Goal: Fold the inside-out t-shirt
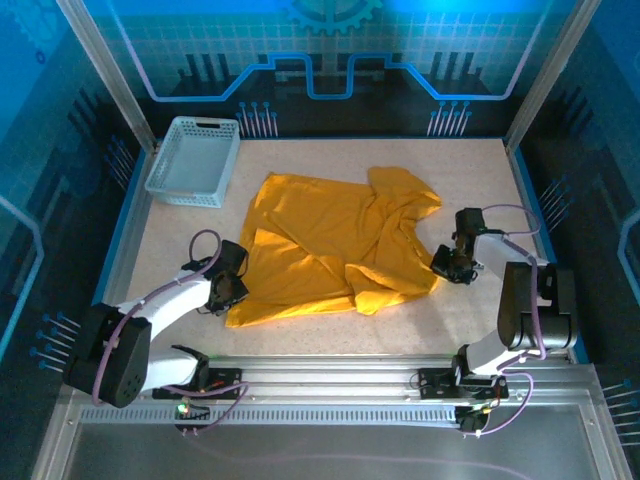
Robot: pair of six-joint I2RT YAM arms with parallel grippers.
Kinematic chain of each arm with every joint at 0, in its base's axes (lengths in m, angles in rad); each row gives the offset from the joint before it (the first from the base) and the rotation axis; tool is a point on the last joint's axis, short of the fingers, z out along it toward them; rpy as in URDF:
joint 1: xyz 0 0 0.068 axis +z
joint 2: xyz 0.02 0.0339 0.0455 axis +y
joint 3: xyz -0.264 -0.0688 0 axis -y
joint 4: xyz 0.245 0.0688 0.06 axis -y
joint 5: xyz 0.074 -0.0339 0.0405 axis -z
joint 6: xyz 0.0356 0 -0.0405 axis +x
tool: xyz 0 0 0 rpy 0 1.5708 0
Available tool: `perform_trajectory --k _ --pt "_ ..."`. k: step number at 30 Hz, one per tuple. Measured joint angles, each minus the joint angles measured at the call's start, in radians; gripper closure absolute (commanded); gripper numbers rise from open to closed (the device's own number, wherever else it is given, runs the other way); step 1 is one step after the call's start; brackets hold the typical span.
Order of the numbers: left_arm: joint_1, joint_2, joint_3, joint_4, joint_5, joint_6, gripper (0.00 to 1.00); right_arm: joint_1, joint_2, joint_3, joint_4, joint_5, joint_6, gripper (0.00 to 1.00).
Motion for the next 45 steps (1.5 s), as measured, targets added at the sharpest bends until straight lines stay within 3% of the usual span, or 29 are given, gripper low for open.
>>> perform_trajectory --k 8,12,14,15,18,24,32,36,39,44,45 --pt "0.053 0.012 0.020 -0.014 0.028 -0.020 1.00 -0.108 -0.022 0.119 -0.010 0.000 0.007 1.00" --pt "0.106 0.014 0.032 -0.022 0.080 -0.015 0.99 -0.111 0.003 0.245 -0.010 -0.015 0.007 0.97" --pt "0.123 0.032 0.048 -0.025 0.095 -0.006 1.00 -0.111 0.037 0.303 -0.007 -0.020 0.008 0.68" --pt "0.127 0.042 0.056 -0.025 0.102 -0.001 1.00 -0.111 0.054 0.321 -0.006 -0.021 0.011 0.58" --pt "0.136 0.060 0.067 -0.026 0.121 0.003 0.99 -0.104 0.083 0.320 0.005 0.006 0.013 0.44" --pt "0.137 0.060 0.066 -0.026 0.129 0.004 0.99 0.021 -0.001 0.233 -0.030 0.111 -0.006 0.36" --pt "0.137 0.045 0.053 -0.014 0.133 0.008 1.00 0.302 -0.088 0.203 -0.064 0.113 -0.022 0.24" --pt "0.137 0.045 0.053 -0.014 0.134 0.008 1.00 0.364 -0.065 0.199 -0.079 0.129 -0.016 0.23" --pt "0.137 0.045 0.053 -0.014 0.134 0.008 1.00 0.384 -0.003 0.205 -0.083 0.156 -0.007 0.34" --pt "0.141 0.045 0.053 -0.014 0.132 0.008 1.00 0.389 0.072 0.205 -0.092 0.207 0.005 0.81" --pt "0.144 0.045 0.053 -0.014 0.134 0.008 1.00 0.386 0.068 0.201 -0.094 0.214 0.004 0.86"
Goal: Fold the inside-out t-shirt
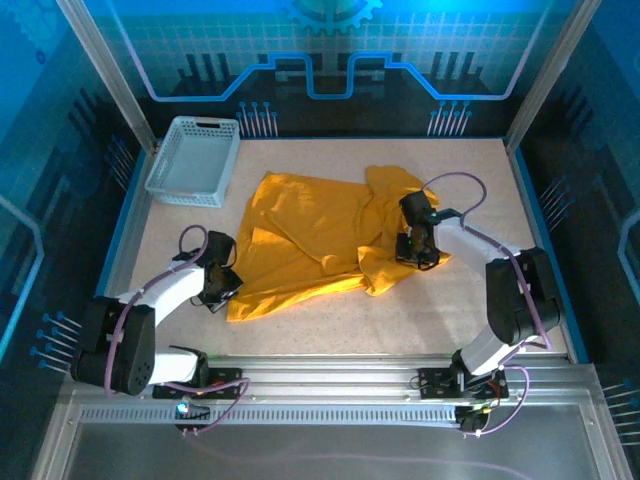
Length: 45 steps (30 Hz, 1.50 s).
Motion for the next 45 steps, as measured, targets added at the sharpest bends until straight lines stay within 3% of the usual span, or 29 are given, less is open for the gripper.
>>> perform_trajectory --k 7,12,15,19,20,21,23,26,29,30,32,37,45 --pt "0.034 0.000 0.000 0.000 0.029 0.000 1.00 -0.069 -0.212 -0.139 -0.017 0.043 0.024 0.99" --pt "0.088 0.000 0.001 0.001 0.084 0.002 1.00 -0.169 -0.467 -0.241 -0.063 0.030 0.051 0.98" --pt "0.121 0.000 0.001 0.028 0.108 0.002 1.00 -0.213 -0.599 -0.281 -0.102 0.005 0.081 0.88" --pt "0.185 0.004 0.023 0.217 0.062 0.005 1.00 -0.237 -0.729 -0.340 -0.151 -0.015 0.149 0.50" --pt "0.196 0.005 0.033 0.243 0.055 0.010 1.00 -0.239 -0.747 -0.352 -0.166 -0.015 0.162 0.46" --pt "0.201 0.006 0.038 0.262 0.052 0.015 0.97 -0.239 -0.759 -0.361 -0.179 -0.015 0.169 0.43" --pt "0.204 0.012 0.047 0.286 0.052 0.030 0.78 -0.240 -0.772 -0.370 -0.197 -0.019 0.165 0.42" --pt "0.204 0.021 0.060 0.289 0.063 0.055 0.61 -0.194 -0.741 -0.350 -0.206 -0.010 0.145 0.39" --pt "0.204 0.016 0.072 0.272 0.065 0.080 0.41 0.001 -0.631 -0.254 -0.216 0.052 0.121 0.35" --pt "0.204 0.006 0.072 0.263 0.061 0.085 0.39 0.061 -0.588 -0.219 -0.209 0.062 0.113 0.36" --pt "0.204 -0.037 0.072 0.236 0.049 0.082 0.38 0.149 -0.495 -0.153 -0.183 0.070 0.092 0.35" --pt "0.205 -0.177 0.050 0.210 0.037 0.074 0.36 0.250 -0.240 -0.023 -0.117 0.085 0.035 0.30" --pt "0.205 -0.185 -0.007 0.183 0.048 0.071 0.36 0.286 0.017 0.118 -0.035 0.086 -0.039 0.36"
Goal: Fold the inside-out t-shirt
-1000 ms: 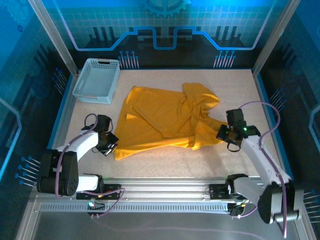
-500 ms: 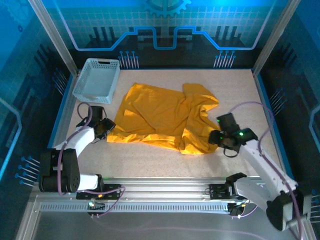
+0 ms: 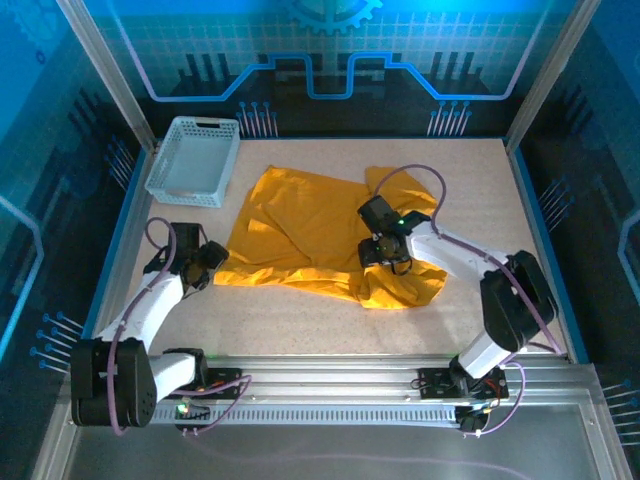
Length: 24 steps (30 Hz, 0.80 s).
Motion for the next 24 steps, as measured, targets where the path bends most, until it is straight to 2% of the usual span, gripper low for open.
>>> perform_trajectory --k 6,9,15,19,24 --pt "0.000 0.080 -0.018 0.026 0.055 0.002 0.45 0.000 0.056 0.019 0.031 0.000 -0.025 0.43" --pt "0.000 0.121 -0.018 0.045 0.078 0.003 0.54 0.000 0.070 0.019 0.042 -0.006 -0.034 0.57" --pt "0.000 0.182 -0.018 0.069 0.111 0.005 0.81 0.000 0.056 0.004 0.056 -0.018 -0.041 0.88" --pt "0.000 0.180 -0.018 0.074 0.118 0.006 0.98 -0.005 -0.034 -0.039 0.027 0.006 -0.032 0.99" --pt "0.000 0.111 -0.026 0.068 0.115 0.003 1.00 -0.005 -0.240 -0.100 -0.075 0.058 0.012 1.00"
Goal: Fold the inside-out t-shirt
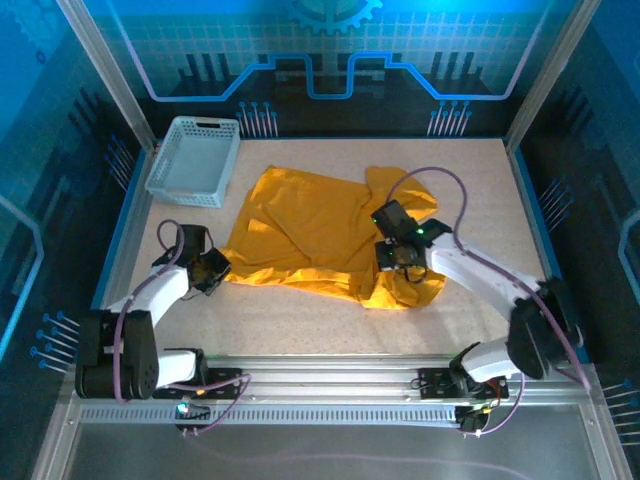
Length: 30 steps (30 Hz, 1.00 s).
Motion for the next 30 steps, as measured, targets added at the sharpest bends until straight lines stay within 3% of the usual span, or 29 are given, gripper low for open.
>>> perform_trajectory --k 8,16,17,19,21,25,30 --pt "0.000 -0.244 -0.060 -0.050 -0.028 -0.010 1.00 0.016 -0.448 -0.057 -0.312 0.050 0.195 1.00" --pt "0.000 -0.556 -0.221 -0.127 -0.077 -0.146 1.00 0.021 -0.771 -0.184 -0.560 0.013 0.426 0.98" --pt "0.000 -0.579 -0.238 -0.140 -0.083 -0.164 0.96 0.022 -0.782 -0.204 -0.575 0.005 0.446 0.92" --pt "0.000 -0.615 -0.269 -0.167 -0.094 -0.201 0.72 0.026 -0.790 -0.243 -0.607 -0.009 0.485 0.63" --pt "0.000 -0.627 -0.294 -0.182 -0.105 -0.234 0.67 0.034 -0.790 -0.248 -0.636 -0.003 0.516 0.48" --pt "0.000 -0.626 -0.312 -0.207 -0.113 -0.262 0.52 0.035 -0.763 -0.205 -0.645 0.026 0.504 0.46" --pt "0.004 -0.616 -0.192 -0.301 -0.185 -0.206 0.44 0.046 -0.596 -0.180 -0.548 0.020 0.437 0.46"
